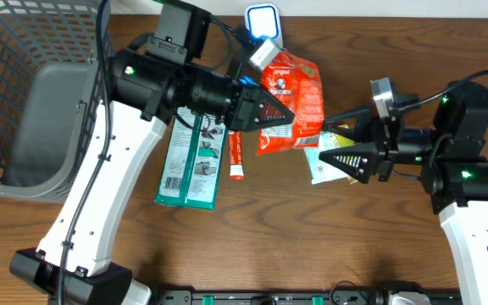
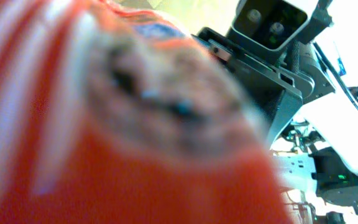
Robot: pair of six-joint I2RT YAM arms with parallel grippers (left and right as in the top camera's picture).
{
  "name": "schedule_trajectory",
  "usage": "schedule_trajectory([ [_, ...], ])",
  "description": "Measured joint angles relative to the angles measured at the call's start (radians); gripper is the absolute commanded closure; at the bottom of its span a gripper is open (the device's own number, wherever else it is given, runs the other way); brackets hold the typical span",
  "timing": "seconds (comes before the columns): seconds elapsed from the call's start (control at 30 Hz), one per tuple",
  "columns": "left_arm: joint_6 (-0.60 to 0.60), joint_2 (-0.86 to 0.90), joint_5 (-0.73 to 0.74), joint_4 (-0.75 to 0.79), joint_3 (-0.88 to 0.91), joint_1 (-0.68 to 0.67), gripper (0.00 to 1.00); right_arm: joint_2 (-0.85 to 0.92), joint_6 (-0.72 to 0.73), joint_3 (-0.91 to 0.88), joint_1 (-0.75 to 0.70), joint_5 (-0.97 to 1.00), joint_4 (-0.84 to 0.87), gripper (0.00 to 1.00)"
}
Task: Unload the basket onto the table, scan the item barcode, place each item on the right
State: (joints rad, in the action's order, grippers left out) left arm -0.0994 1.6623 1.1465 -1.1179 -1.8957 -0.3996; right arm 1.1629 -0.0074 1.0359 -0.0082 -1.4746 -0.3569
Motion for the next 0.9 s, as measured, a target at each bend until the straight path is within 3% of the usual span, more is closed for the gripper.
schedule_trajectory([
  [0.2,0.002,0.0,0.001,0.023,0.0,-0.035,0.93,0.0,0.054,0.0,0.072,0.068,0.034,0.36],
  [0.4,0.003,0.0,0.004,0.022,0.0,-0.035,0.92,0.001,0.07,0.0,0.122,0.117,0.084,0.57],
  [0.6,0.003,0.0,0.001,0.023,0.0,-0.034,0.92,0.002,0.09,0.0,0.137,0.156,0.109,0.64],
  [0.77,0.002,0.0,-0.009,0.026,0.0,-0.032,0.92,0.002,0.116,0.0,0.14,0.171,0.131,0.91],
  [0.8,0.003,0.0,-0.018,0.026,0.0,-0.032,0.92,0.002,0.126,0.0,0.14,0.172,0.13,0.91],
  [0.9,0.002,0.0,-0.044,0.028,0.0,-0.034,0.7,0.003,0.137,-0.001,0.141,0.186,0.123,0.91],
])
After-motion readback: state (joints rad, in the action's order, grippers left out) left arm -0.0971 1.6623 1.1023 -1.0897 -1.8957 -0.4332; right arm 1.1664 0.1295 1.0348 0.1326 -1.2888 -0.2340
